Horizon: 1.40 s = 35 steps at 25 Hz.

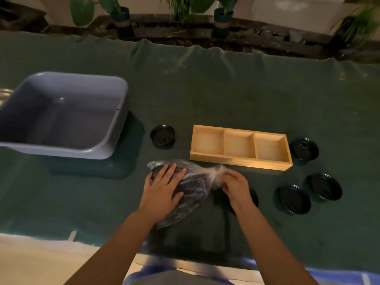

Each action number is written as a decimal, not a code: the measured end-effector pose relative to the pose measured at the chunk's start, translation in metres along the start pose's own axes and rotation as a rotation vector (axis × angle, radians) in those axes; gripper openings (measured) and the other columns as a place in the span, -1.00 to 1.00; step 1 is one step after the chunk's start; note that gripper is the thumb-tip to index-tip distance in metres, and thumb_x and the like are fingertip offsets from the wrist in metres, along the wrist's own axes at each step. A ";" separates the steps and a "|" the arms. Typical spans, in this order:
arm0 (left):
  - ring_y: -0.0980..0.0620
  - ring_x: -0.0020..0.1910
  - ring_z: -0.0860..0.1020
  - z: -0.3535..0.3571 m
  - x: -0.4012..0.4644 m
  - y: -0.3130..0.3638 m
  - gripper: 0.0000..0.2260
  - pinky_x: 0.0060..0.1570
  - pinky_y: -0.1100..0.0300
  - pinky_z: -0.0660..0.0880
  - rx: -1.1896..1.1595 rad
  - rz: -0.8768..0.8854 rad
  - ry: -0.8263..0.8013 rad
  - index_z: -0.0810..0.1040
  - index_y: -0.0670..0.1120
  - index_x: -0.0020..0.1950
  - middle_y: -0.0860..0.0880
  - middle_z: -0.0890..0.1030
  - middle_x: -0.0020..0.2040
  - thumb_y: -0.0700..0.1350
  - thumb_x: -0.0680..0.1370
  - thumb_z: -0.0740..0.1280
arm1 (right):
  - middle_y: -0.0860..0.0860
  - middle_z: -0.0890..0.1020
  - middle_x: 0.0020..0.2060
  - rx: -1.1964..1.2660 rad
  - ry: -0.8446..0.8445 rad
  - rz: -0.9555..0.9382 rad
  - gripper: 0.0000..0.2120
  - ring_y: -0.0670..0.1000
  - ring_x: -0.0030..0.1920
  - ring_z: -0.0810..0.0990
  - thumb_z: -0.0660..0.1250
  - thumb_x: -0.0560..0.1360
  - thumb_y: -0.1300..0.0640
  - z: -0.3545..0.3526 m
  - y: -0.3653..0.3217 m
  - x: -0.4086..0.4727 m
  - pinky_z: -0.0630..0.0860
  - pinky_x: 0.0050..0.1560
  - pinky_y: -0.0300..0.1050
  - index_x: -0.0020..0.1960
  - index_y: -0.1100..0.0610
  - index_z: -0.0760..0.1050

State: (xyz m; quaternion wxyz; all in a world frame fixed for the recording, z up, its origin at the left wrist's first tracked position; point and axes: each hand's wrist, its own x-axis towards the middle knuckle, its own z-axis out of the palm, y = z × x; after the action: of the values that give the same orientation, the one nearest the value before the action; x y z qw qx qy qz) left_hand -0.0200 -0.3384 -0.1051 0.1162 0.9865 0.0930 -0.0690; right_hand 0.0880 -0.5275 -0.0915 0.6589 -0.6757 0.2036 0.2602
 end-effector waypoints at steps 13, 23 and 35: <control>0.07 0.52 -0.11 -0.003 0.009 -0.011 -0.41 0.43 -0.15 -0.18 -0.084 0.003 -0.091 -0.07 0.26 0.46 0.10 -0.02 0.55 0.14 0.53 0.16 | 0.07 0.58 -0.26 -0.034 0.271 -0.096 -0.70 0.05 -0.32 0.58 0.25 0.49 0.06 -0.039 -0.020 0.004 0.58 -0.21 0.01 0.14 0.20 0.35; 0.08 0.52 -0.14 0.002 0.001 -0.012 -0.37 0.43 -0.14 -0.15 -0.027 0.012 -0.069 -0.12 0.29 0.45 0.12 -0.04 0.55 0.14 0.51 0.19 | 0.03 0.66 0.04 -0.183 -0.337 -0.222 -0.17 -0.02 0.11 0.60 0.34 0.40 0.41 -0.004 -0.047 0.021 0.60 -0.07 -0.18 0.44 -0.18 0.06; 0.06 0.52 -0.13 -0.002 0.007 -0.010 -0.40 0.43 -0.17 -0.11 -0.045 -0.009 -0.087 -0.08 0.25 0.47 0.10 -0.05 0.56 0.15 0.52 0.18 | 0.01 0.59 -0.01 -0.509 0.032 -0.409 -0.77 -0.06 -0.05 0.53 0.35 0.42 -0.12 -0.043 -0.040 -0.003 0.48 -0.04 -0.17 -0.04 0.01 0.54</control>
State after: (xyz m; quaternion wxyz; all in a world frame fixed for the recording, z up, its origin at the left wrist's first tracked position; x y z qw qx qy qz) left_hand -0.0151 -0.3270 -0.1063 0.1418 0.9793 0.0936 -0.1101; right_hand 0.1138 -0.5682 -0.0582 0.5042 -0.8497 0.0027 0.1543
